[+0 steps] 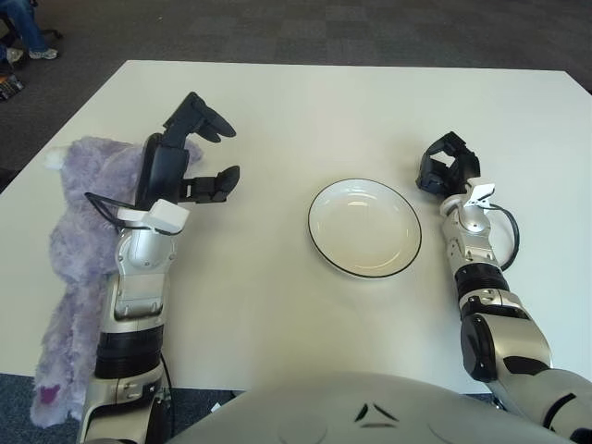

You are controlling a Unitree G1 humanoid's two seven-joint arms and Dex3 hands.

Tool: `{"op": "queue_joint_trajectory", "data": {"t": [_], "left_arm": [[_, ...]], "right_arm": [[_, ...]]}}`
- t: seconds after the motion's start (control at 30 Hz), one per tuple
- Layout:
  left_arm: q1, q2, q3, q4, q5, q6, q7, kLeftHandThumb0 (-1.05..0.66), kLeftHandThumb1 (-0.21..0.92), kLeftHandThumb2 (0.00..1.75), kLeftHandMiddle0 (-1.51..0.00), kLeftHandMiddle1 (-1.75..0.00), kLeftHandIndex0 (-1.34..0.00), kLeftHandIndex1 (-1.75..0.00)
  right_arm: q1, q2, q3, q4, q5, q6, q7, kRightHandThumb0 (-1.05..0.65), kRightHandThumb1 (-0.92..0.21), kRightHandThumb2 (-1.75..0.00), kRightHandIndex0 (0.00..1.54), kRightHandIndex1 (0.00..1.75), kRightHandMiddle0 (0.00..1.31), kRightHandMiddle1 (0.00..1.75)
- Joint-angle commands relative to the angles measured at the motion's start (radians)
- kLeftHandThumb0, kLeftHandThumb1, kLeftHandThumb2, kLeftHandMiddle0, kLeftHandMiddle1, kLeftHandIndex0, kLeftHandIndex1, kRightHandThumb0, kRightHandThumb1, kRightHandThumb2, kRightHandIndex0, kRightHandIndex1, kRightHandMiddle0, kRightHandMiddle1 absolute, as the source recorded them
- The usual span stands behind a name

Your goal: Put the doll into the plate.

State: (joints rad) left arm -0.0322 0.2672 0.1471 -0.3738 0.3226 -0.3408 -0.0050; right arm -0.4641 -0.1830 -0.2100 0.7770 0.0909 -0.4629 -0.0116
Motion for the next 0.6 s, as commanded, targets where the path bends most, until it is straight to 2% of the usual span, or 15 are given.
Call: {"op": "queue_joint_trajectory", "data": {"t": [0.0, 0.37, 0.57], "left_arm": [[0.026, 0.005, -0.006, -0.064, 0.013, 0.046, -0.022, -0.01, 0.51, 1.1, -0.36, -1.75, -0.34, -1.75], [0.08, 0.016, 0.013, -0.189, 0.012, 0.121, -0.056, -0.01, 0.53, 1.08, -0.35, -1.75, -0.34, -1.74], [0.121, 0.026, 0.031, -0.281, -0.045, 0.19, -0.112, -0.01, 0.54, 1.06, -0.34, -1.75, -0.33, -1.74]], "right_arm": [[0.014, 0.005, -0.006, 0.041, 0.007, 0.003, 0.007, -0.46, -0.38, -1.24, 1.16, 1.75, 0.57, 1.75], [-0.001, -0.004, -0.005, 0.066, -0.005, 0.002, 0.003, -0.46, -0.4, -1.21, 1.14, 1.75, 0.55, 1.75], [-0.007, -0.008, -0.001, 0.072, -0.01, 0.011, 0.0, -0.45, -0.41, -1.2, 1.13, 1.75, 0.54, 1.75]]}}
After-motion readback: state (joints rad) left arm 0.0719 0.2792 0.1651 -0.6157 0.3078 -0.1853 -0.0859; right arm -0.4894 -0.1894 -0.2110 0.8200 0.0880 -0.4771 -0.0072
